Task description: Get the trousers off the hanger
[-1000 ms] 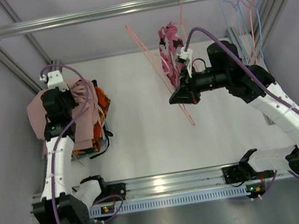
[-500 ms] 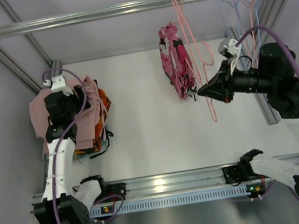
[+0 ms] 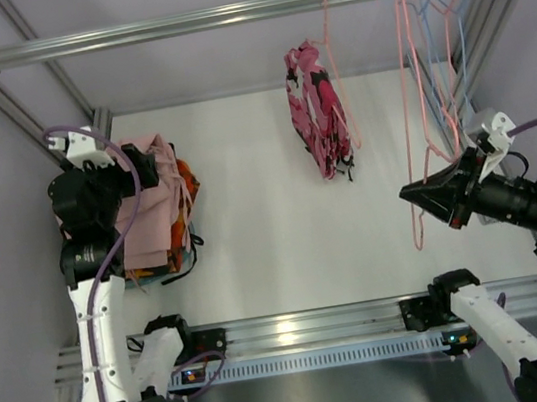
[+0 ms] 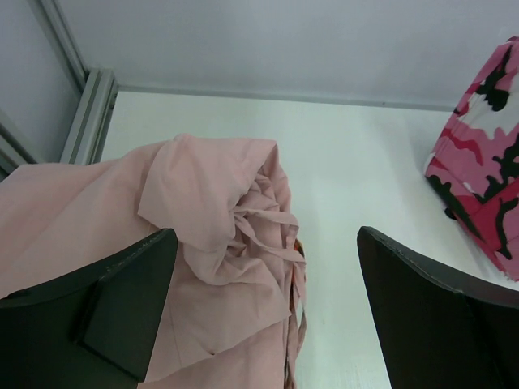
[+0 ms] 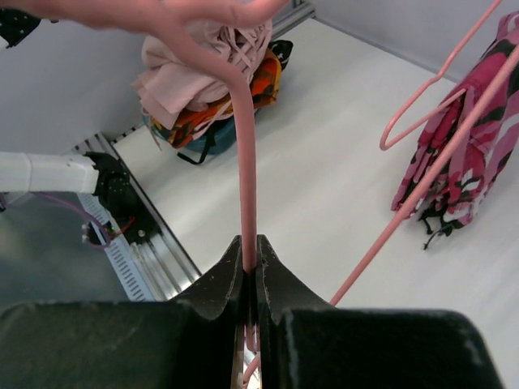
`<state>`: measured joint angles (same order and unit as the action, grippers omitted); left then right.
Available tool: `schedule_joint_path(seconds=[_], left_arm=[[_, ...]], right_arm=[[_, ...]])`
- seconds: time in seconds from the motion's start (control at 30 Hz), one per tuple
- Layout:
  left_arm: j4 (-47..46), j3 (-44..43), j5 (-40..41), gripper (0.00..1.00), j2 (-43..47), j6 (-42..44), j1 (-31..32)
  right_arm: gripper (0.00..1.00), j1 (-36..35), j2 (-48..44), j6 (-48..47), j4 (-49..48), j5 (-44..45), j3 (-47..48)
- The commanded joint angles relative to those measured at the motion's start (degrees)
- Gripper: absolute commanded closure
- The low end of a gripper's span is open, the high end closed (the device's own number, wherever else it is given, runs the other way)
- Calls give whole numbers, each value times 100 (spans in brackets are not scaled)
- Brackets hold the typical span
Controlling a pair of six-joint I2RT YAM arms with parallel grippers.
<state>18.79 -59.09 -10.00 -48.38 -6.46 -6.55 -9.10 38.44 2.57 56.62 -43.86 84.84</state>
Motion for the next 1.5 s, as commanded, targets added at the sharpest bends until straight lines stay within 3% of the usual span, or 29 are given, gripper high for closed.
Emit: schedule_joint_path(seconds=[0.0,0.17,0.37,0.7,1.17,1.47], left_arm=[[99,-322,-396,2,22,-163,-5],[90,-480,-556,1,48,-312,-5],[125,-560,-608,2,180,-321,-5],[125,-569,-591,1,276,-374,-5],[125,-323,-477,1,373,-382,-5],[125,-199,-450,2,487,-365,-5]], right_arm=[[100,259,6,392,489,-97,-361],[100,506,488,595,929,-281,-573],[100,638,1182,1096,737,-448,-433],[100,831,2756,1896,342,-396,962],[100,1077,4699,2099,-2,219,3072],[100,1104,5183,2186,-116,299,3408]])
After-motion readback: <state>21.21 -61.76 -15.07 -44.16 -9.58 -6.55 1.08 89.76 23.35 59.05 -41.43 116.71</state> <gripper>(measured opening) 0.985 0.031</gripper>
